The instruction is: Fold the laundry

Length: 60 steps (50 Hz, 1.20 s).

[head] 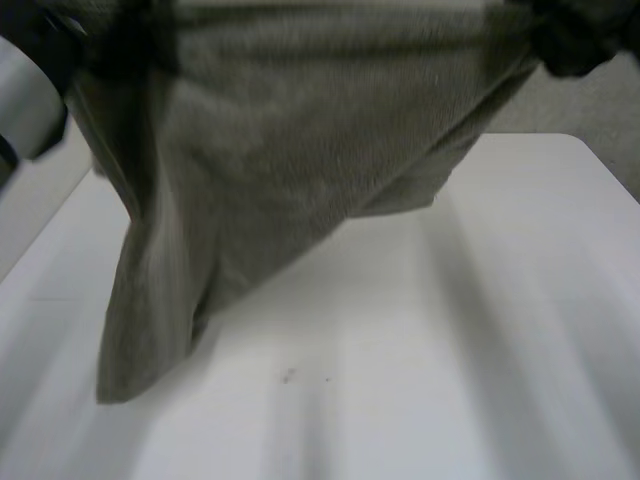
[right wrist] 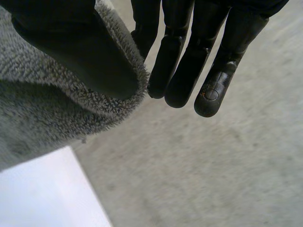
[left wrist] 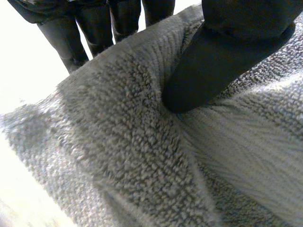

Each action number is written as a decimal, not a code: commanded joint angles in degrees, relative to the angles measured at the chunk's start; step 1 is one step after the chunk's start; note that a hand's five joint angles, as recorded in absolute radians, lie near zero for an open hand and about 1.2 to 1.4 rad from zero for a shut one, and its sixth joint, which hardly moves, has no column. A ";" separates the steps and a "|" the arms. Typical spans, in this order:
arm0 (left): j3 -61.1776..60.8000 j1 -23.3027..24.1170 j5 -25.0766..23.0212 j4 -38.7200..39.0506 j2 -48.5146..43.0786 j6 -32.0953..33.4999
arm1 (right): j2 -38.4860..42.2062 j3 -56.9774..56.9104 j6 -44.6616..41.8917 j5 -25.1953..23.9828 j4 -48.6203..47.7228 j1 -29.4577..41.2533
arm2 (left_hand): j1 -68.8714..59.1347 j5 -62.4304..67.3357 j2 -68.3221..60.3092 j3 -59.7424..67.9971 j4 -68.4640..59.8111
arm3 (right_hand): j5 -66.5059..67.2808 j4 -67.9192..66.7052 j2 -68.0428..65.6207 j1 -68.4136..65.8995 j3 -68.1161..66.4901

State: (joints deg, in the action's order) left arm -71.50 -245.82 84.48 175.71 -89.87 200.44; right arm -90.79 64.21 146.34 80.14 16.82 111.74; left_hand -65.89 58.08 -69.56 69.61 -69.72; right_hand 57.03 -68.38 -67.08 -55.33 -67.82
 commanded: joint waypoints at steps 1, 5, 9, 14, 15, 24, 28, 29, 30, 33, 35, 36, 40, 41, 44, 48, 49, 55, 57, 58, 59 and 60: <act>-2.86 0.69 -1.42 -6.25 -12.06 0.12 | 6.92 7.15 0.00 -2.79 -0.47 0.66 | -14.11 11.92 -10.44 10.39 -10.28 | 12.97 -11.62 -12.92 -24.67 -12.18; -2.16 0.61 -3.19 -8.28 -17.36 0.30 | 12.57 8.39 0.00 -2.97 -0.74 1.20 | -14.11 11.92 -10.44 10.39 -10.28 | 12.97 -11.62 -12.92 -24.67 -12.18; 1.60 0.52 -4.41 -8.63 -23.93 0.56 | 21.42 6.90 -0.26 -2.36 -1.08 4.79 | -14.11 11.92 -10.44 10.39 -10.28 | 12.97 -11.62 -12.92 -24.67 -12.18; 12.48 0.60 -4.24 -8.20 -28.42 0.56 | 27.67 -1.33 -0.18 -0.52 -3.54 5.50 | -14.11 11.92 -10.44 10.39 -10.28 | 12.97 -11.62 -12.92 -24.67 -12.18; 12.52 0.61 -4.24 -8.19 -28.43 0.56 | 27.68 -1.37 -0.18 -0.51 -3.55 5.50 | -14.11 11.92 -10.44 10.39 -10.28 | 12.97 -11.62 -12.92 -24.67 -12.18; 31.68 1.31 -2.31 12.37 -25.18 -0.84 | 22.24 -13.50 5.36 13.55 -27.81 6.03 | -14.11 11.92 -10.44 10.39 -10.28 | 12.97 -11.62 -12.92 -24.67 -12.18; 26.00 1.75 0.67 22.46 -20.53 -4.26 | 16.27 -5.62 6.85 11.54 -36.06 6.20 | -14.11 11.92 -10.44 10.39 -10.28 | 12.97 -11.62 -12.92 -24.67 -12.18; 25.97 1.75 0.68 22.48 -20.52 -4.27 | 16.26 -5.59 6.85 11.53 -36.07 6.21 | -14.11 11.92 -10.44 10.39 -10.28 | 12.97 -11.62 -12.92 -24.67 -12.18; 22.84 1.66 0.94 22.65 -20.09 -5.14 | 15.56 -2.72 6.94 9.88 -35.89 6.29 | -14.11 11.92 -10.44 10.39 -10.28 | 12.97 -11.62 -12.92 -24.67 -12.18; 16.60 1.57 0.77 22.57 -20.08 -5.50 | 15.03 3.09 6.94 7.15 -35.54 6.73 | -14.11 11.92 -10.44 10.39 -10.28 | 12.97 -11.62 -12.92 -24.67 -12.18; 13.58 1.66 0.77 22.57 -20.52 -5.41 | 14.85 5.57 6.85 6.61 -35.01 6.82 | -14.11 11.92 -10.44 10.39 -10.28 | 12.97 -11.62 -12.92 -24.67 -12.18; 10.53 1.49 0.68 22.57 -20.87 -5.33 | 14.77 7.84 6.68 5.91 -33.88 6.82 | -14.11 11.92 -10.44 10.39 -10.28 | 12.97 -11.62 -12.92 -24.67 -12.18; 4.52 0.96 0.59 22.83 -21.84 -5.33 | 15.38 11.29 6.15 5.47 -30.27 6.73 | -14.11 11.92 -10.44 10.39 -10.28 | 12.97 -11.62 -12.92 -24.67 -12.18; 1.74 0.78 0.51 23.01 -23.06 -5.33 | 15.99 12.85 6.06 5.38 -28.27 6.65 | -14.11 11.92 -10.44 10.39 -10.28 | 12.97 -11.62 -12.92 -24.67 -12.18; -3.27 0.78 0.51 23.01 -25.61 -5.33 | 18.88 15.67 5.97 4.85 -25.18 7.87 | -14.11 11.92 -10.44 10.39 -10.28 | 12.97 -11.62 -12.92 -24.67 -12.18; -8.40 0.78 0.42 23.10 -27.82 -4.97 | 22.06 18.93 5.89 3.71 -22.88 8.67 | -10.43 8.24 -6.76 6.71 -6.60 | 12.97 -11.62 -12.92 -24.67 -12.18; -11.01 0.78 0.07 23.10 -28.69 -4.45 | 23.36 20.59 5.80 3.10 -22.01 8.67 | -6.77 4.58 -3.10 3.05 -2.94 | 12.97 -11.62 -12.92 -24.67 -12.18; -19.98 0.78 -1.86 23.01 -29.22 1.51 | 25.40 25.96 5.53 1.69 -21.48 8.58 | -4.55 2.36 -0.88 0.83 -0.72 | 12.97 -11.62 -12.92 -24.67 -12.18; -21.84 0.87 -2.13 22.83 -28.70 3.64 | 25.22 26.76 5.45 1.60 -21.48 8.58 | -4.21 2.02 -0.54 0.49 -0.38 | 12.97 -11.62 -12.92 -24.67 -12.18; -23.50 0.96 -2.30 22.66 -27.91 5.64 | 24.96 27.28 5.36 1.51 -21.48 8.58 | -1.05 -1.14 2.63 -2.68 2.79 | 12.97 -11.62 -12.92 -24.67 -12.18; -23.51 0.96 -2.31 22.66 -27.90 5.66 | 24.96 27.28 5.36 1.51 -21.48 8.58 | -1.01 -1.18 2.66 -2.71 2.82 | 12.97 -11.62 -12.92 -24.67 -12.18; -24.65 1.04 -2.31 22.57 -26.77 7.49 | 24.79 27.37 5.10 1.51 -21.39 8.58 | 6.81 -9.00 10.48 -10.53 10.64 | 12.97 -11.62 -12.92 -24.67 -12.18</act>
State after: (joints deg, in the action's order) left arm -89.80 -245.03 83.06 198.70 -119.09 200.46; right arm -65.51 89.30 151.86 82.05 -4.41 120.43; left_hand -61.90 51.81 -61.75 61.76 -61.79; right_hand 57.13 -68.38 -67.61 -55.63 -67.82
